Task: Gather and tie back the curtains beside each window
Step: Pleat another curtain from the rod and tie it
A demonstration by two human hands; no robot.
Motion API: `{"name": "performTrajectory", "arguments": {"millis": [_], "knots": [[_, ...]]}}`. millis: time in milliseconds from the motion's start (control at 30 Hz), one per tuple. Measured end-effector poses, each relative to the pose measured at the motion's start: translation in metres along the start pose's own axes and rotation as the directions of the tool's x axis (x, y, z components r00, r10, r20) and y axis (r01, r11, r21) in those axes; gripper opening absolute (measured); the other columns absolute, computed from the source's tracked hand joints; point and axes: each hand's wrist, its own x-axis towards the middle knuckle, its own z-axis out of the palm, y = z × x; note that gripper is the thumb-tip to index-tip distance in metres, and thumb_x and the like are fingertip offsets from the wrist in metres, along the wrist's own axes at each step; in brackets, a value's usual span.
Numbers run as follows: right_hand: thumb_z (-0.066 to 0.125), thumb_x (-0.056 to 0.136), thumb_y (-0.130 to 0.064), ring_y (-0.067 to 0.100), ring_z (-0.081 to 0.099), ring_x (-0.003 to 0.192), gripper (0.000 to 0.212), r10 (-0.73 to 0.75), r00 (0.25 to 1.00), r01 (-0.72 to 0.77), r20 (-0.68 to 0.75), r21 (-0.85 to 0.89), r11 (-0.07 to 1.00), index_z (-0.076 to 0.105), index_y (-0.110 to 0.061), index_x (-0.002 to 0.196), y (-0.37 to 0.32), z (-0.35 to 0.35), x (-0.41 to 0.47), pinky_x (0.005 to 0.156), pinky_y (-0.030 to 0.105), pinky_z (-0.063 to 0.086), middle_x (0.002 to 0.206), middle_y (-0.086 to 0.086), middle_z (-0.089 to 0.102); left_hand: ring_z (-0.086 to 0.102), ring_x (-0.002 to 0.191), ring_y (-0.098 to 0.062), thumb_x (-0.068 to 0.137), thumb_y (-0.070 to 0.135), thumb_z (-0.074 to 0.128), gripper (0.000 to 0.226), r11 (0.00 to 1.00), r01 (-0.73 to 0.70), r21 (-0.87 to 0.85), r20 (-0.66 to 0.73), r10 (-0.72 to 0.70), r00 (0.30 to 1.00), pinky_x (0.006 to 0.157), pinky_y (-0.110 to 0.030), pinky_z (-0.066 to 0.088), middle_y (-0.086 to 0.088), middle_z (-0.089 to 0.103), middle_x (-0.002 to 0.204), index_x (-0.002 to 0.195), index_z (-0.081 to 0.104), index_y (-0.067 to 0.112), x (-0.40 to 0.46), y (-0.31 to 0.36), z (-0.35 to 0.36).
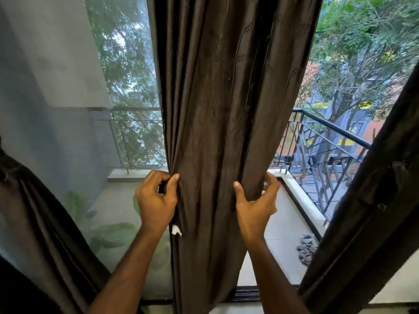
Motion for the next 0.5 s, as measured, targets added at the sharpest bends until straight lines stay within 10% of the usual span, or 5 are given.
{"name": "performTrajectory", "arguments": {"millis": [100, 500], "knots": [[0.057, 0.100, -0.039, 0.027, 0.059, 0.111, 0.027, -0.147, 0.989, 0.148, 0.023, -0.063, 0.987, 0.059, -0.023, 0.121, 0.005, 0.000, -0.016, 0.100, 0.025, 0.041, 0.116, 0.003, 0.066, 0.055, 0.064, -0.025, 0.090, 0.012, 0.069, 0.024, 1.000, 0.000, -0.030, 0.009, 0.001, 1.000, 0.059, -0.044, 0.045, -0.004, 0.057, 0.068, 0.069, 0.059, 0.004, -0.004, 0.008, 0.007], [0.052, 0.102, -0.025, 0.023, 0.064, 0.087, 0.014, -0.386, 0.901, 0.405, 0.196, -0.063, 0.912, 0.058, -0.025, 0.115, 0.006, 0.017, -0.059, 0.072, 0.046, 0.055, 0.102, -0.002, 0.066, 0.055, 0.065, -0.018, 0.089, 0.009, 0.070, 0.024, 0.992, 0.006, -0.124, 0.083, 0.005, 0.997, 0.059, -0.037, 0.045, 0.001, 0.056, 0.068, 0.068, 0.058, 0.007, -0.017, 0.026, 0.021]]}}
